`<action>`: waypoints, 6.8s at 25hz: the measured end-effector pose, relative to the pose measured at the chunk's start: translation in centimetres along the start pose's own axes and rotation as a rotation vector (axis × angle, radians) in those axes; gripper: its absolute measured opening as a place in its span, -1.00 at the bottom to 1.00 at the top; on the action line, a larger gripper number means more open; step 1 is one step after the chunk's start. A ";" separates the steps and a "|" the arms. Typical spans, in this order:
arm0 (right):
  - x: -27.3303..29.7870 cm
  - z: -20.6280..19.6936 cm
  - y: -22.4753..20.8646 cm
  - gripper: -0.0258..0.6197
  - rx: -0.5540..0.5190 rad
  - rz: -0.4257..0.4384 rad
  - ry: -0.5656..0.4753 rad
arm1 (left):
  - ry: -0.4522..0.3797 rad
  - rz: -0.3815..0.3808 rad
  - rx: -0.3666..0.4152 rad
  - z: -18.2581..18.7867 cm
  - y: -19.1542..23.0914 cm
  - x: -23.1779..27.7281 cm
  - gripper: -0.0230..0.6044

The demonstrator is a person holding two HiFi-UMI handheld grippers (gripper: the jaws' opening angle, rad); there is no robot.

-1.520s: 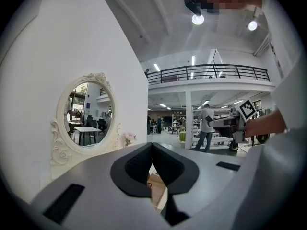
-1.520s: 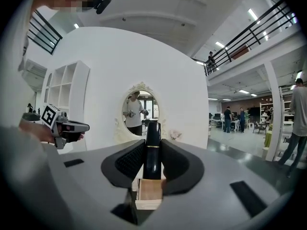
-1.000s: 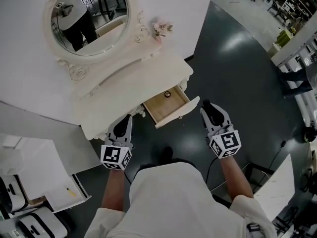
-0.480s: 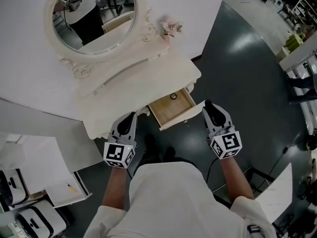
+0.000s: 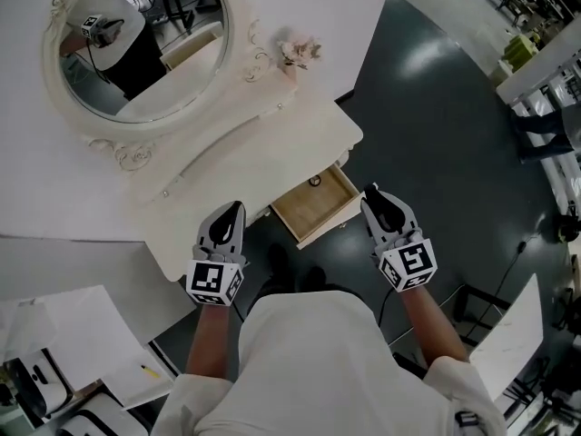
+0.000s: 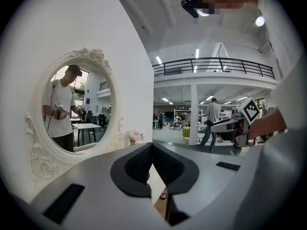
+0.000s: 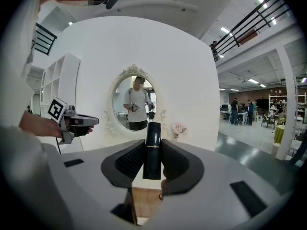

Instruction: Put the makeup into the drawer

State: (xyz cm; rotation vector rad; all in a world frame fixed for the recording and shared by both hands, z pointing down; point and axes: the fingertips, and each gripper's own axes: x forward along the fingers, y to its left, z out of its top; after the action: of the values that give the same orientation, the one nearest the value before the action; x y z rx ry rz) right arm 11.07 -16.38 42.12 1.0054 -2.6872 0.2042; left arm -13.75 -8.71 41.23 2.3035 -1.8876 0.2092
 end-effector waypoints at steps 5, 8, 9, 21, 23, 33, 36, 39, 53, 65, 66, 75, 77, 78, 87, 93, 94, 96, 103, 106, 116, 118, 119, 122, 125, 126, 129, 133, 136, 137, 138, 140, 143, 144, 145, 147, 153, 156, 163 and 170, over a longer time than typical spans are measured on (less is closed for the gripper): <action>2.4 -1.1 0.1 -0.56 0.031 -0.034 0.044 | 0.022 -0.068 0.003 -1.2 1.5 2.4 -0.88; 3.6 -2.1 0.2 -0.56 0.045 -0.047 0.081 | 0.048 -0.103 -0.004 -2.5 2.4 3.8 -0.88; 4.0 -2.5 0.1 -0.56 0.049 -0.051 0.095 | 0.055 -0.114 -0.002 -2.8 2.6 4.3 -0.88; 7.6 -9.5 0.9 -0.56 0.109 -0.126 0.277 | 0.120 -0.244 -0.003 -7.2 3.8 7.4 -0.88; 8.1 -10.4 1.3 -0.56 0.121 -0.129 0.296 | 0.129 -0.257 -0.008 -7.6 3.8 7.6 -0.88; 11.0 -15.1 1.6 -0.56 0.098 -0.057 0.424 | 0.176 -0.256 -0.064 -10.3 2.6 8.8 -0.88; 12.1 -17.6 1.4 -0.56 0.094 -0.034 0.475 | 0.198 -0.223 -0.093 -12.3 2.4 9.3 -0.88; 13.0 -20.2 1.2 -0.56 0.090 -0.003 0.529 | 0.231 -0.202 -0.110 -14.4 1.8 9.6 -0.88; 17.5 -33.6 1.9 -0.56 -0.094 0.268 0.844 | 0.301 -0.134 -0.159 -19.5 -0.7 10.9 -0.88; 20.2 -42.4 2.5 -0.56 -0.310 0.474 1.114 | 0.337 -0.068 -0.222 -23.2 -0.7 11.1 -0.88; 20.4 -43.0 2.3 -0.56 -0.331 0.473 1.119 | 0.339 -0.061 -0.226 -23.4 -0.5 11.0 -0.88; 22.1 -46.1 2.8 -0.49 -0.374 0.475 1.122 | 0.360 -0.014 -0.260 -25.7 0.3 10.0 -0.88; 22.1 -46.3 2.9 -0.43 -0.376 0.478 1.126 | 0.363 -0.014 -0.262 -25.8 0.1 9.8 -0.88; 22.1 -46.3 2.9 -0.41 -0.375 0.480 1.126 | 0.364 -0.014 -0.262 -25.8 0.1 9.8 -0.88; 22.2 -44.6 3.0 -0.37 -0.400 0.475 1.093 | 0.376 -0.025 -0.239 -25.9 -0.1 9.1 -0.88; 21.6 -40.3 2.2 -0.54 -0.354 0.405 1.008 | 0.370 -0.058 -0.227 -24.5 -0.1 8.7 -0.88; 21.5 -39.3 2.2 -0.55 -0.343 0.390 0.989 | 0.367 -0.064 -0.223 -24.1 0.0 8.7 -0.88; 21.3 -37.3 2.2 -0.58 -0.316 0.362 0.947 | 0.358 -0.073 -0.212 -23.1 0.1 8.6 -0.88; 20.0 -30.8 1.9 -0.68 -0.225 0.257 0.802 | 0.317 -0.115 -0.147 -20.2 0.1 9.0 -0.88; 19.6 -27.9 2.0 -0.73 -0.210 0.212 0.745 | 0.303 -0.143 -0.125 -19.0 0.3 8.9 -0.88; 16.5 -18.9 1.0 -0.83 -0.088 0.050 0.550 | 0.248 -0.249 -0.078 -13.8 1.0 9.5 -0.88; 15.5 -16.9 0.9 -0.83 -0.074 0.032 0.508 | 0.245 -0.266 -0.071 -12.6 0.7 9.8 -0.88; 15.1 -15.9 0.8 -0.83 -0.069 0.021 0.486 | 0.243 -0.272 -0.071 -12.1 0.6 9.9 -0.88; 13.9 -13.3 0.3 -0.83 -0.064 -0.020 0.414 | 0.228 -0.288 -0.065 -10.6 0.2 10.4 -0.88; 12.6 -11.4 -0.3 -0.83 -0.056 -0.056 0.343 | 0.210 -0.299 -0.050 -9.6 -0.4 10.7 -0.88; 12.1 -10.9 -0.5 -0.83 -0.054 -0.064 0.322 | 0.206 -0.300 -0.049 -9.3 -0.5 10.7 -0.88; 10.0 -8.6 -1.6 -0.83 -0.048 -0.080 0.260 | 0.189 -0.299 -0.056 -7.6 -1.2 10.5 -0.88; 7.3 -5.1 -4.2 -0.83 -0.025 -0.111 0.165 | 0.144 -0.286 -0.056 -4.1 -1.6 10.4 -0.88; 5.1 -2.8 -6.0 -0.83 -0.014 -0.120 0.115 | 0.103 -0.260 -0.053 -1.4 -1.9 9.8 -0.88; 4.2 -2.1 -6.6 -0.83 -0.016 -0.124 0.105 | 0.088 -0.248 -0.057 -0.5 -2.0 9.7 -0.88; 3.4 -1.3 -7.3 -0.83 -0.019 -0.130 0.095 | 0.075 -0.236 -0.062 0.3 -2.1 9.6 -0.88; 1.8 0.1 -8.4 -0.83 -0.015 -0.142 0.072 | 0.050 -0.212 -0.063 2.0 -2.2 9.2 -0.88; 0.2 1.9 -9.4 -0.83 -0.008 -0.154 0.043 | 0.014 -0.185 -0.041 4.4 -2.3 8.4 -0.88; -0.4 2.4 -9.7 -0.83 -0.007 -0.155 0.031 | 0.004 -0.179 -0.031 5.1 -2.4 8.1 -0.88; -0.9 3.0 -9.8 -0.83 -0.007 -0.155 0.017 | -0.004 -0.173 -0.021 5.7 -2.6 7.9 -0.88; -2.1 4.0 -9.9 -0.83 -0.013 -0.154 -0.012 | -0.016 -0.162 -0.006 6.6 -2.9 7.4 -0.88; -4.3 5.9 -10.3 -0.83 -0.034 -0.161 -0.087 | -0.048 -0.127 -0.002 7.8 -2.8 6.3 -0.88; -4.6 6.2 -10.5 -0.83 -0.034 -0.173 -0.103 | -0.058 -0.118 -0.002 8.1 -2.6 6.1 -0.88; -4.3 6.4 -10.2 -0.83 -0.032 -0.180 -0.117 | -0.057 -0.123 -0.003 7.9 -2.2 5.9 -0.88; -4.1 7.1 -9.5 -0.83 -0.031 -0.176 -0.126 | -0.058 -0.129 -0.011 7.9 -1.9 6.2 -0.88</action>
State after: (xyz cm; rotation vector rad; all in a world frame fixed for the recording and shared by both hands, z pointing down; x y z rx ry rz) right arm 18.92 -22.58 34.56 1.2766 -2.6832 0.0663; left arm -10.58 -15.92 34.71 2.4384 -1.7522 0.1162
